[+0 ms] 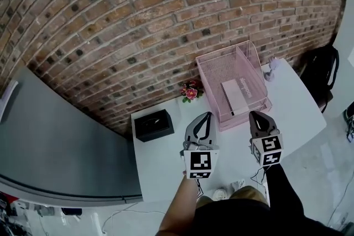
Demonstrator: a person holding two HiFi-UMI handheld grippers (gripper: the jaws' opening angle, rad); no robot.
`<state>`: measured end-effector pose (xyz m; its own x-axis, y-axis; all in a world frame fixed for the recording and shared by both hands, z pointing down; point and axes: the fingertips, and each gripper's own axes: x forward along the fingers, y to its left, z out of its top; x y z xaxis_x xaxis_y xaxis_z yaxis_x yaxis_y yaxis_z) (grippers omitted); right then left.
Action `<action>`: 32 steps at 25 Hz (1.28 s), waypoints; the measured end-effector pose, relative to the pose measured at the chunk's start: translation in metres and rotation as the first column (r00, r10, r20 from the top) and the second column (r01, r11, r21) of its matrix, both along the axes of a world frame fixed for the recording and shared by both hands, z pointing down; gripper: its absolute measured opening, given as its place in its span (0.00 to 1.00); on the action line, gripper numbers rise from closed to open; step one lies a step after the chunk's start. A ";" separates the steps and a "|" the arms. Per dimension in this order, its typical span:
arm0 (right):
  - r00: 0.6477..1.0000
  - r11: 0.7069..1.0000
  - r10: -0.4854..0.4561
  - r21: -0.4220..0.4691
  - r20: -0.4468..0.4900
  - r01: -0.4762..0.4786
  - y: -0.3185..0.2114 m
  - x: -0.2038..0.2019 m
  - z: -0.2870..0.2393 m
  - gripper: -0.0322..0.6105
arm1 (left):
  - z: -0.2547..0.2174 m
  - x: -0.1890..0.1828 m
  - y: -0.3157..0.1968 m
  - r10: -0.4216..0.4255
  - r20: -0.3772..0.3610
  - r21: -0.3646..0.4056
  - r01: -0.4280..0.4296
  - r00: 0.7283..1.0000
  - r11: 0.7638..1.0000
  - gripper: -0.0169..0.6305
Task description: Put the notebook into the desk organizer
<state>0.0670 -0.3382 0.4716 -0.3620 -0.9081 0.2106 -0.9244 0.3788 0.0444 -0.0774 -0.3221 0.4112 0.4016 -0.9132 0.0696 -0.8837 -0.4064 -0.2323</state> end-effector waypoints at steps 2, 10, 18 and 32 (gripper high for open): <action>1.000 0.998 0.010 0.059 -0.021 -0.009 0.006 0.001 -0.022 0.08 | -0.008 -0.004 0.007 0.004 -0.003 0.013 -0.004 1.000 1.000 0.05; 0.987 0.958 0.038 0.288 -0.156 0.009 0.039 0.005 -0.089 0.08 | -0.018 -0.012 0.028 0.034 -0.009 0.034 -0.034 0.999 0.999 0.05; 0.988 0.931 0.111 0.358 -0.109 -0.065 0.078 0.031 -0.113 0.08 | -0.037 -0.009 0.046 0.073 -0.014 0.077 -0.072 0.997 0.994 0.05; 0.982 0.931 0.148 0.351 -0.120 -0.097 0.103 0.046 -0.117 0.08 | -0.042 0.004 0.060 0.102 -0.023 0.092 -0.100 0.994 0.991 0.05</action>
